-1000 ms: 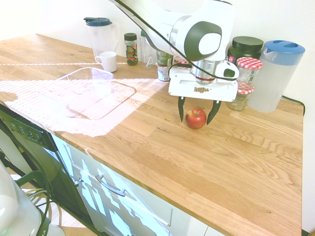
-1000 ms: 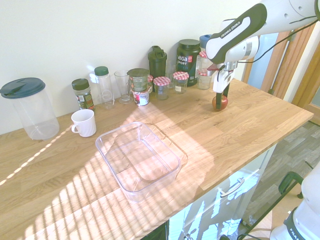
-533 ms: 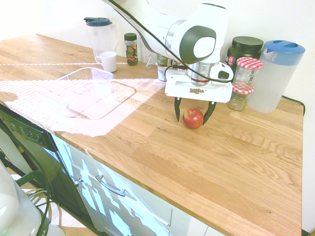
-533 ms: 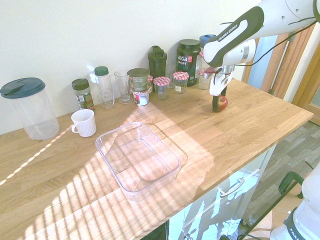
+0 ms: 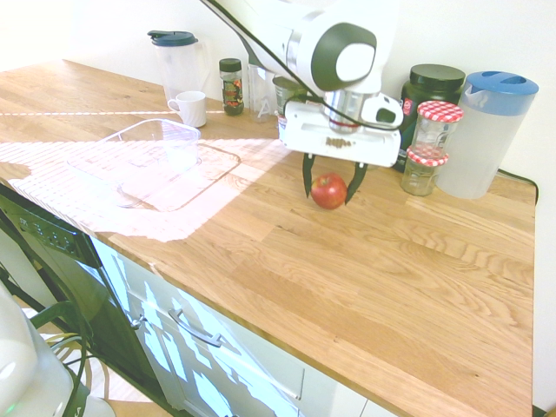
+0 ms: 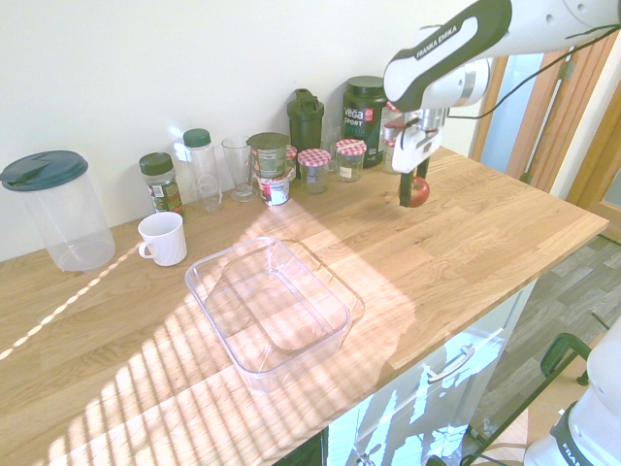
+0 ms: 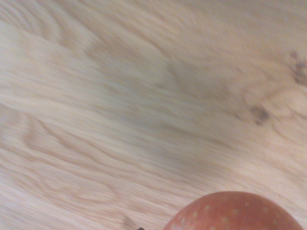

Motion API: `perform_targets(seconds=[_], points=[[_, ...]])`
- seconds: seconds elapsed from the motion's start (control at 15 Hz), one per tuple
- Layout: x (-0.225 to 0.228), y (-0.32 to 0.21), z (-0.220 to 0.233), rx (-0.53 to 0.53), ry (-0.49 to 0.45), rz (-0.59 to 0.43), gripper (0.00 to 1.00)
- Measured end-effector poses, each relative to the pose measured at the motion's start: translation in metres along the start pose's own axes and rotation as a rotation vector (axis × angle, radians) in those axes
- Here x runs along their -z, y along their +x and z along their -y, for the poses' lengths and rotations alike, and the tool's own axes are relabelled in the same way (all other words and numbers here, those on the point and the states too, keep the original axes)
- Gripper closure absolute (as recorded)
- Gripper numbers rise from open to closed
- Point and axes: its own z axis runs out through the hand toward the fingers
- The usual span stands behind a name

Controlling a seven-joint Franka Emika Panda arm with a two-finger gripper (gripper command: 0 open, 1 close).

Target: Put the apple into the container

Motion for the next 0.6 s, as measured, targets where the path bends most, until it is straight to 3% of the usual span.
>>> perform_targets(seconds=[0.2, 0.4, 0.6], points=[[0.052, -0.05, 0.095, 0.056, 0.016, -0.036, 1.0], [0.047, -0.128, 0.194, 0.129, -0.003, -0.033, 1.0], [0.028, -0.204, 0.258, 0.207, -0.003, -0.044, 1.0]])
